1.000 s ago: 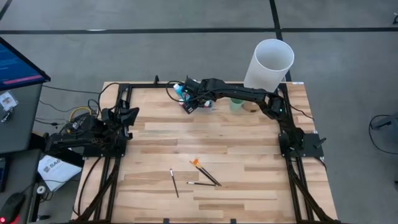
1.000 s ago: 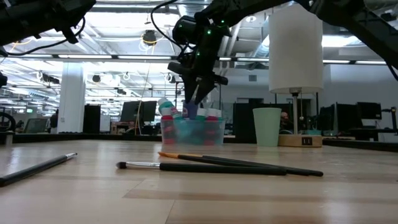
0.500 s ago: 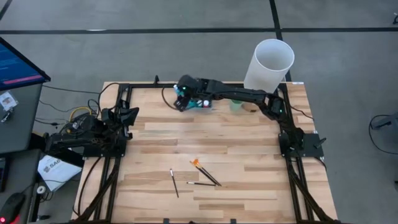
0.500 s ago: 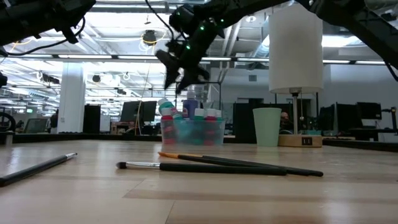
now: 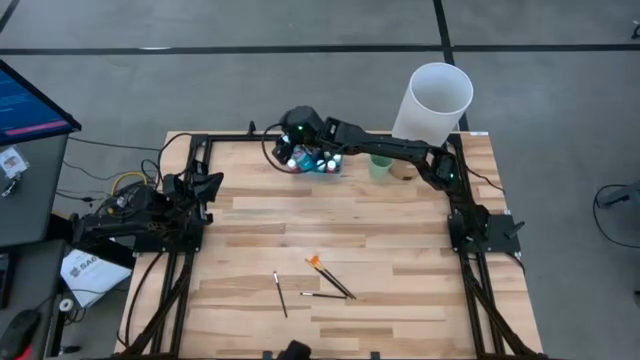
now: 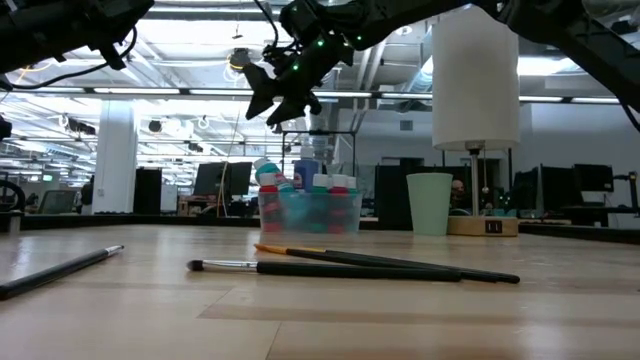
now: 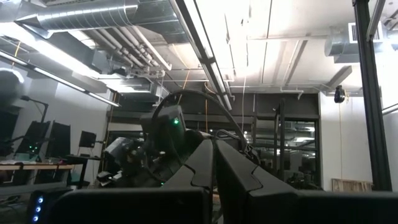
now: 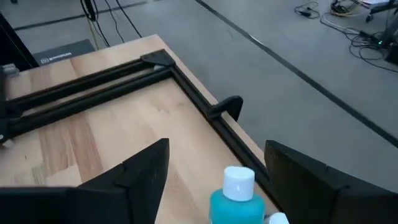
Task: Pick & Place Paint Supplies
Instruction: Adjust the large light blue paint bottle inside the transparent bin
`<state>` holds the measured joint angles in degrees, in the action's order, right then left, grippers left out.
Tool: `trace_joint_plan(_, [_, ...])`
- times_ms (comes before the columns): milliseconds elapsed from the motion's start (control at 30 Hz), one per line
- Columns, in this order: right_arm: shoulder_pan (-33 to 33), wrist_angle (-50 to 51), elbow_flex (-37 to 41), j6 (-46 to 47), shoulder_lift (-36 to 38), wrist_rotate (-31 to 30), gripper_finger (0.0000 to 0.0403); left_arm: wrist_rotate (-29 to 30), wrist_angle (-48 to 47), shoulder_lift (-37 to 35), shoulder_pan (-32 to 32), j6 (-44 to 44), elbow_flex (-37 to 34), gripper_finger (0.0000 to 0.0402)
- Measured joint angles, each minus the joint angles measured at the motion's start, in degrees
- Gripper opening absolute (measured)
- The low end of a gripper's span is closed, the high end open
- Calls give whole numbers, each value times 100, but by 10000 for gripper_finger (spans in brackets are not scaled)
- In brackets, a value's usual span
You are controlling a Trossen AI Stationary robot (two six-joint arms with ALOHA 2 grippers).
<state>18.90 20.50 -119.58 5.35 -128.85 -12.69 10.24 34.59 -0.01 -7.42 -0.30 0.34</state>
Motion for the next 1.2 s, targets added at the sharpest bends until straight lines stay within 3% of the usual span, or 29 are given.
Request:
trace_joint_plan(233, [56,-671,-12,-271,-444,18,258,-2,2,0,1,0,1,2])
trace_joint_plan(467, [63,-570,-5,-428,-455,-397,258,-1,6,0,0,1,1,2])
trace_joint_plan(1200, [225,-451,-3,-63,-881,-384,258,-2,26,0,0,1,0,2])
